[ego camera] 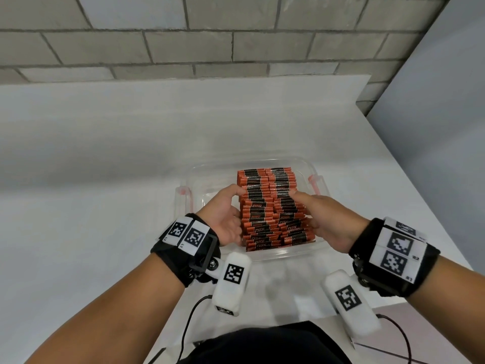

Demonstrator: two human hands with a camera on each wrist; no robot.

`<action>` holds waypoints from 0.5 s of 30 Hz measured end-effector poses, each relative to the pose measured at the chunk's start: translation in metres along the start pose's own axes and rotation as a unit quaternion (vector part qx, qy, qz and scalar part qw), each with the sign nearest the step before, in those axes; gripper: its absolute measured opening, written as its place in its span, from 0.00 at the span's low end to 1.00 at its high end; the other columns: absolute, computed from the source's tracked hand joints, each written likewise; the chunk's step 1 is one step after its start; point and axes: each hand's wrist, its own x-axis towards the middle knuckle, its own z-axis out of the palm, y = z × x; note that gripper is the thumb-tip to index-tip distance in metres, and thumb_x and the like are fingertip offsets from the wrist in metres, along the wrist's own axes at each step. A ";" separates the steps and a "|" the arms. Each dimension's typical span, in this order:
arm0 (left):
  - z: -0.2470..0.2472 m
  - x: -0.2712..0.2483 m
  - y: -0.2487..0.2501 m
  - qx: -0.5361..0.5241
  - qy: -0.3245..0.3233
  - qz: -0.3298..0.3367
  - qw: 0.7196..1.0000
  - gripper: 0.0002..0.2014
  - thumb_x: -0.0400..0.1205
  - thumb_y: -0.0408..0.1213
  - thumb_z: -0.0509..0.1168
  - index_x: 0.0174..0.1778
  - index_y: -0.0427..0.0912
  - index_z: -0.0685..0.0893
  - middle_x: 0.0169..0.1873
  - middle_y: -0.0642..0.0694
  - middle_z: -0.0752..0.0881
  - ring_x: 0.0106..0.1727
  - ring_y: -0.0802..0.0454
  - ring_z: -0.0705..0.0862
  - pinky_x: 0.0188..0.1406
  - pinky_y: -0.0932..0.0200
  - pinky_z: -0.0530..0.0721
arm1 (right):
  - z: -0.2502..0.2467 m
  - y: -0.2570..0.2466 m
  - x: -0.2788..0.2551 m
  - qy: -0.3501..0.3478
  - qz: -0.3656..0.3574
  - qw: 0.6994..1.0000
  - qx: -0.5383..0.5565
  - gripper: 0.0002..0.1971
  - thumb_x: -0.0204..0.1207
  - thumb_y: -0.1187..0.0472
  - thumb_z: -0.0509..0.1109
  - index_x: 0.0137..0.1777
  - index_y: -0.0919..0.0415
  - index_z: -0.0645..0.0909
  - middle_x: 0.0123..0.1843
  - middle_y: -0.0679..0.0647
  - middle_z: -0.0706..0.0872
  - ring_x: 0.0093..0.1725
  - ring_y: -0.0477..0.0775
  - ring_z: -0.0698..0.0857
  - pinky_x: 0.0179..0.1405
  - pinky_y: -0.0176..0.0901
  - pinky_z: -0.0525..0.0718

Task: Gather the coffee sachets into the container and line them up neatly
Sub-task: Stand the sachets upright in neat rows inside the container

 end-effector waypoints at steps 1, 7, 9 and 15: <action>0.001 -0.001 0.000 0.002 -0.002 0.000 1.000 0.30 0.76 0.52 0.60 0.63 0.27 0.76 0.39 0.36 0.87 0.44 0.40 0.83 0.41 0.48 0.78 | 0.000 0.000 0.000 0.001 0.003 1.000 0.015 0.26 0.77 0.40 0.66 0.54 0.67 0.75 0.64 0.55 0.85 0.66 0.58 0.81 0.75 0.58 0.70; 0.007 0.000 -0.004 -0.017 -0.010 0.006 1.000 0.30 0.78 0.53 0.59 0.66 0.31 0.76 0.57 0.35 0.84 0.57 0.39 0.81 0.47 0.47 0.78 | -0.004 0.000 0.002 -0.002 0.008 0.999 0.049 0.15 0.82 0.48 0.63 0.55 0.59 0.83 0.41 0.51 0.92 0.47 0.52 0.88 0.58 0.46 0.82; 0.009 0.000 -0.005 -0.012 -0.007 0.012 1.000 0.25 0.80 0.52 0.58 0.60 0.34 0.79 0.57 0.37 0.84 0.55 0.41 0.82 0.42 0.50 0.77 | -0.005 0.000 0.002 -0.005 0.013 0.998 0.054 0.15 0.82 0.48 0.63 0.55 0.59 0.83 0.42 0.51 0.92 0.48 0.52 0.88 0.57 0.46 0.82; 0.011 0.001 -0.006 -0.018 -0.012 0.022 1.000 0.21 0.82 0.51 0.57 0.56 0.36 0.81 0.58 0.37 0.83 0.56 0.42 0.82 0.43 0.51 0.78 | -0.005 0.001 0.004 -0.012 0.013 0.999 0.045 0.16 0.82 0.48 0.63 0.57 0.59 0.84 0.47 0.53 0.92 0.52 0.53 0.88 0.65 0.50 0.80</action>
